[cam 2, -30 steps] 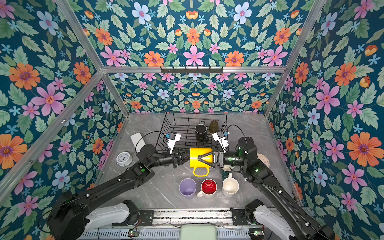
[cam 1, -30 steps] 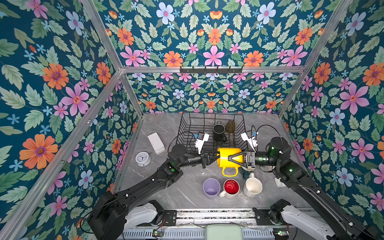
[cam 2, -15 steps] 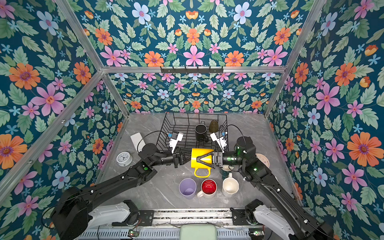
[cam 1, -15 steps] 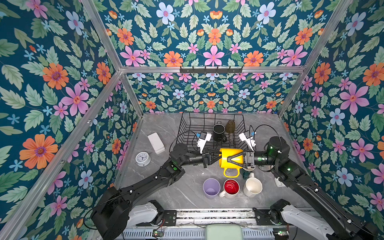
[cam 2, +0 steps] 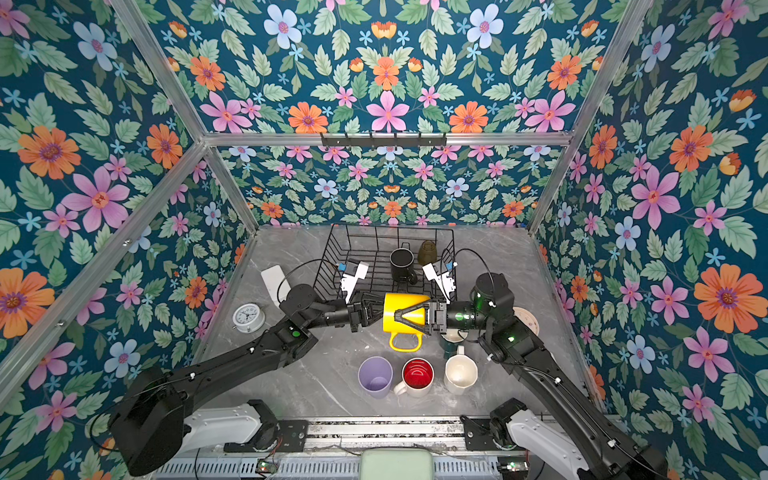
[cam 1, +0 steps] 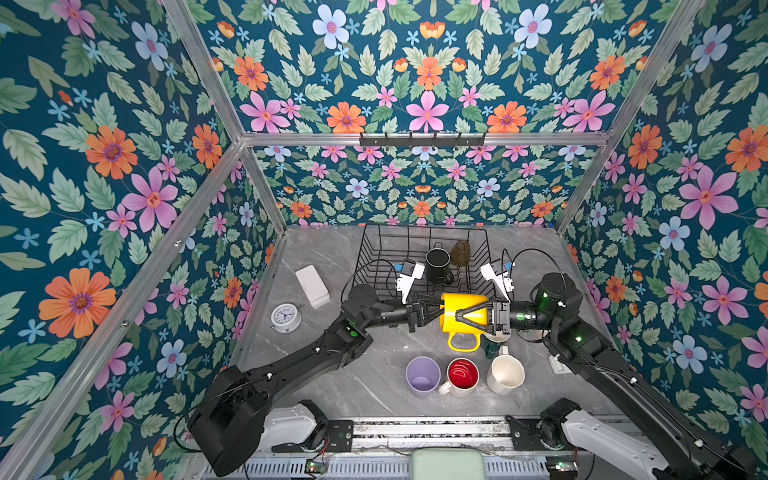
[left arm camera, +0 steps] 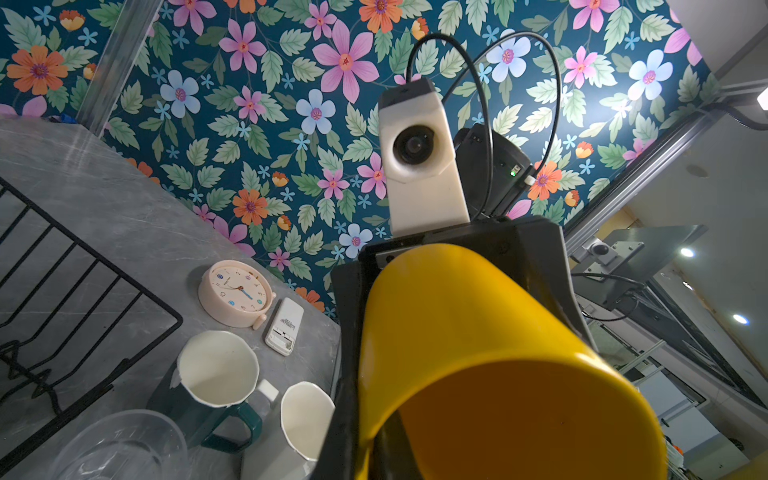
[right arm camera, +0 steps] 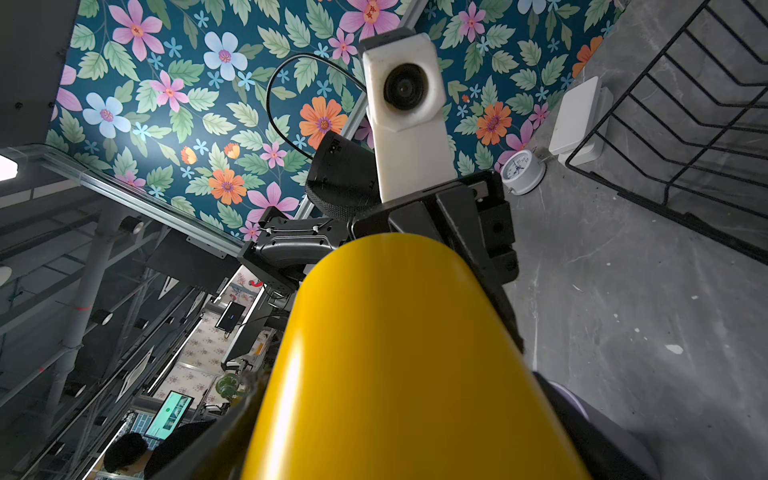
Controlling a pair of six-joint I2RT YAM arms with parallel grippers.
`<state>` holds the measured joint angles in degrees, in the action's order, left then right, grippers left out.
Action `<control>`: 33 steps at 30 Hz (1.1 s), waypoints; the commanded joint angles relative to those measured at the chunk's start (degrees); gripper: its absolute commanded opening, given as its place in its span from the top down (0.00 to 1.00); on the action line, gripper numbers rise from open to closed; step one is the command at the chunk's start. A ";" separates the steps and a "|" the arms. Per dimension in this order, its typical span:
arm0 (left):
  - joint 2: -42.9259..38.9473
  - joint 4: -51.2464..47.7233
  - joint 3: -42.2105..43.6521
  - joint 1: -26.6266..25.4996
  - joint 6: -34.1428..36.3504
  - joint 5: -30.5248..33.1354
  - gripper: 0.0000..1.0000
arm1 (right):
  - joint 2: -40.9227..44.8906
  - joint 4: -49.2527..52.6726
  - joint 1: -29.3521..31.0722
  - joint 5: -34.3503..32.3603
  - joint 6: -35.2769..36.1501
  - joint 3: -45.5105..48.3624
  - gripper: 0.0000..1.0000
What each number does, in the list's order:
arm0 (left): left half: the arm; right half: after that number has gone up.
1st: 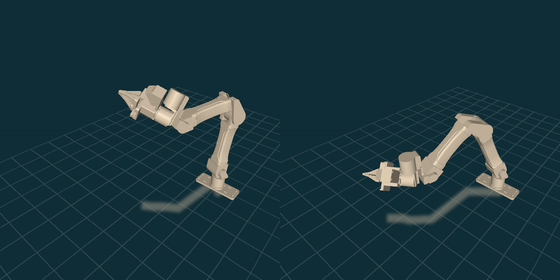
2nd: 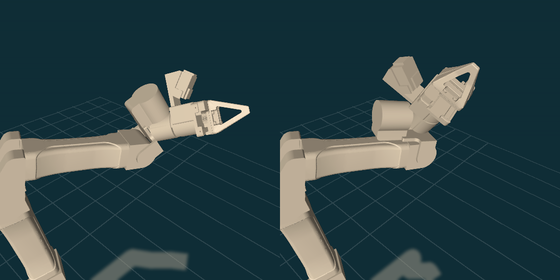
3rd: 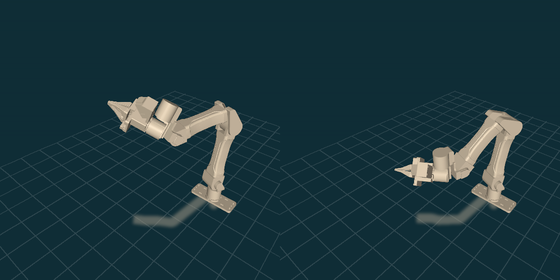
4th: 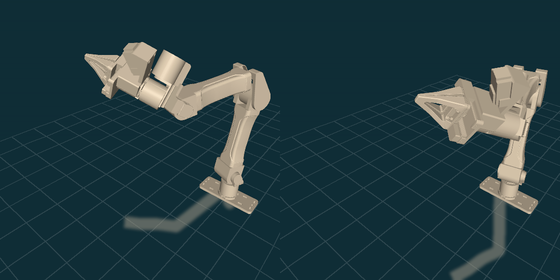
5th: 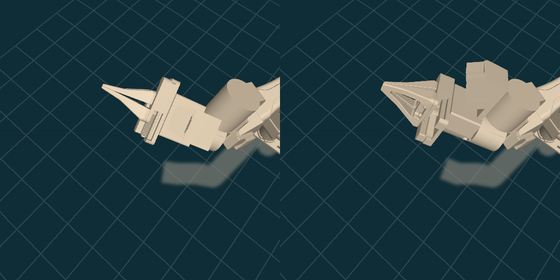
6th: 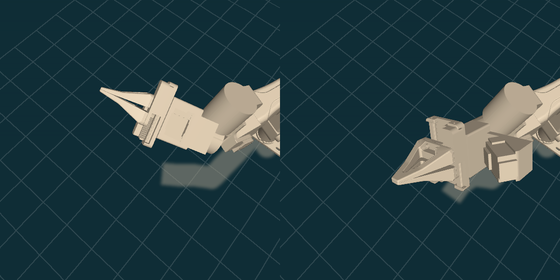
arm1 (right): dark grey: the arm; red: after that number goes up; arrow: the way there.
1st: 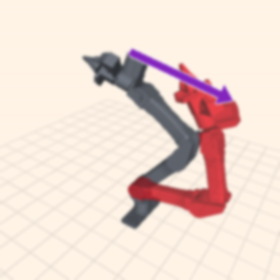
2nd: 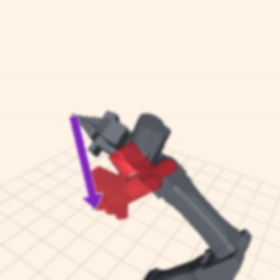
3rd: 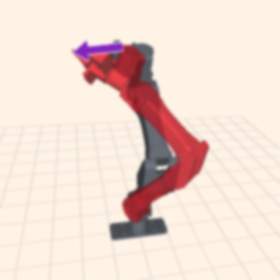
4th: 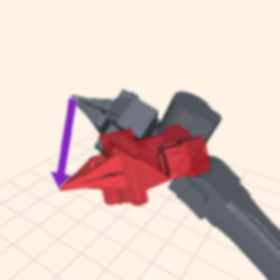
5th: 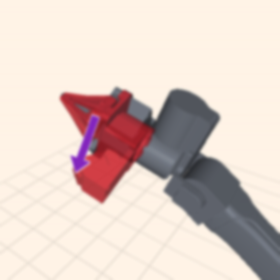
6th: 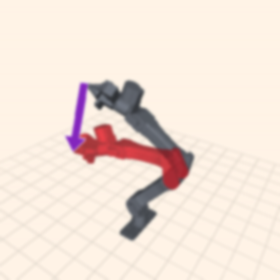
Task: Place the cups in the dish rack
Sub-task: 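Close the right gripper on the yellow mug body beside the left gripper, then open the left gripper and release the yellow mug to the right gripper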
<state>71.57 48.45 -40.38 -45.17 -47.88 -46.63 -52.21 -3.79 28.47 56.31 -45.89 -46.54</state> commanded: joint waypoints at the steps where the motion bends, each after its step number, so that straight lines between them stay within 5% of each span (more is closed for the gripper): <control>1: 0.28 14.03 -1.60 -0.35 -2.58 -1.18 1.00 | -0.53 4.32 0.20 -1.65 -0.12 0.38 0.20; 12: 0.43 13.34 -1.63 0.42 -2.62 -0.62 1.00 | -1.05 6.86 0.19 -4.07 0.85 -0.75 0.73; 16: 0.15 12.92 -1.18 0.86 -2.65 -0.06 1.00 | -1.30 7.50 0.23 -5.27 1.02 -1.42 1.00; 20: 0.14 12.46 -0.93 1.53 -2.94 0.41 1.00 | -1.41 8.66 0.24 -6.95 1.09 -2.27 1.00; 27: 0.10 12.64 0.04 3.45 -4.56 1.11 0.83 | -1.76 9.95 -1.42 -8.77 1.55 -3.94 1.00; 33: -0.18 12.81 0.96 4.80 -5.36 1.84 0.57 | -1.91 9.71 -4.42 -7.56 1.08 -5.50 1.00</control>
<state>71.75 54.89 -39.62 -40.73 -52.38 -44.86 -54.08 5.39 24.49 50.52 -44.80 -50.98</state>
